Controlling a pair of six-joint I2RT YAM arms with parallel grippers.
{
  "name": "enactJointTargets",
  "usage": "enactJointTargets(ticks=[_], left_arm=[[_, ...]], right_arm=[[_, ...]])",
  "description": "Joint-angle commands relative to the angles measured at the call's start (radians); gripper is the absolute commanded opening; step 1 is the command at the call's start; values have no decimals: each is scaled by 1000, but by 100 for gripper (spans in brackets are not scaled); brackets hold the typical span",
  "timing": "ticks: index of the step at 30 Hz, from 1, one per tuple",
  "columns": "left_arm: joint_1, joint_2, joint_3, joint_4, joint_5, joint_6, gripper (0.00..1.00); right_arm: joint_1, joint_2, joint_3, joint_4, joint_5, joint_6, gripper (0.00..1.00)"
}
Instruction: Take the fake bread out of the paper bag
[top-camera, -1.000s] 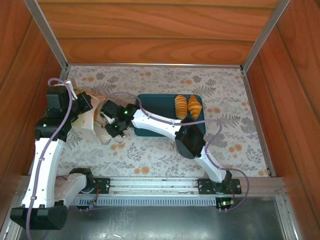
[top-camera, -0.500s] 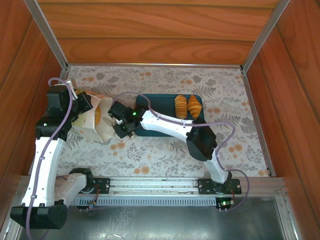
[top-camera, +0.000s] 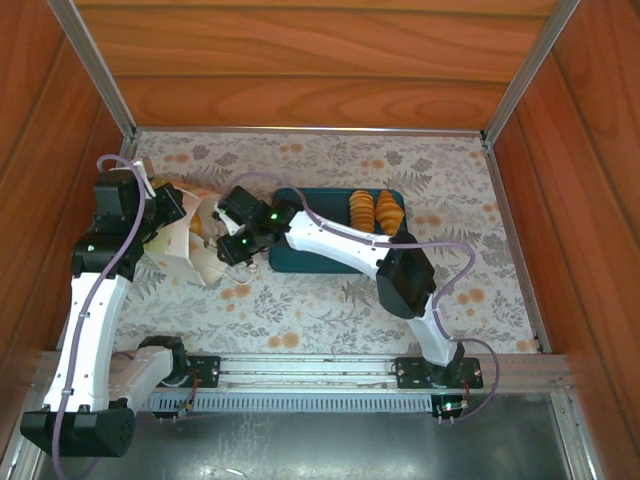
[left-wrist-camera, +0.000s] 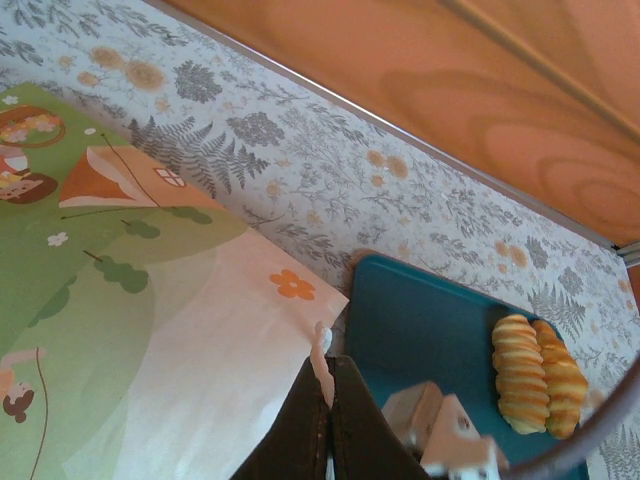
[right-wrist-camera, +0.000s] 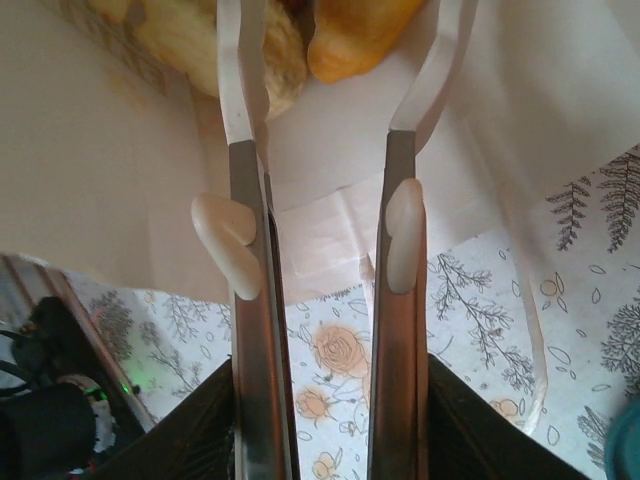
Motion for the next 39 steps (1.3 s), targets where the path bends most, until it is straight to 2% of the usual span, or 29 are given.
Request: enactJointTargets(ticks=[1, 9, 12, 17, 24, 29, 34, 39], left_arm=[[-1, -5, 22, 30, 16, -11, 0], [-1, 6, 16, 56, 45, -20, 0], [-2, 19, 9, 68, 62, -18, 0], [-3, 70, 24, 89, 117, -6, 0], [-57, 191, 108, 107, 186, 32, 0], [-114, 261, 169, 108, 162, 70, 0], [-125, 281, 185, 109, 139, 89, 0], [-126, 226, 120, 108, 10, 69, 0]], right_arm=[[-33, 40, 65, 45, -94, 61, 47], [-46, 160, 195, -40, -140, 93, 50], [-51, 181, 207, -28, -192, 79, 45], [-59, 144, 167, -35, -72, 83, 33], [-94, 39, 4, 23, 77, 118, 26], [-102, -18, -87, 56, 142, 142, 25], [-108, -43, -114, 52, 176, 151, 25], [-118, -99, -173, 92, 129, 153, 25]])
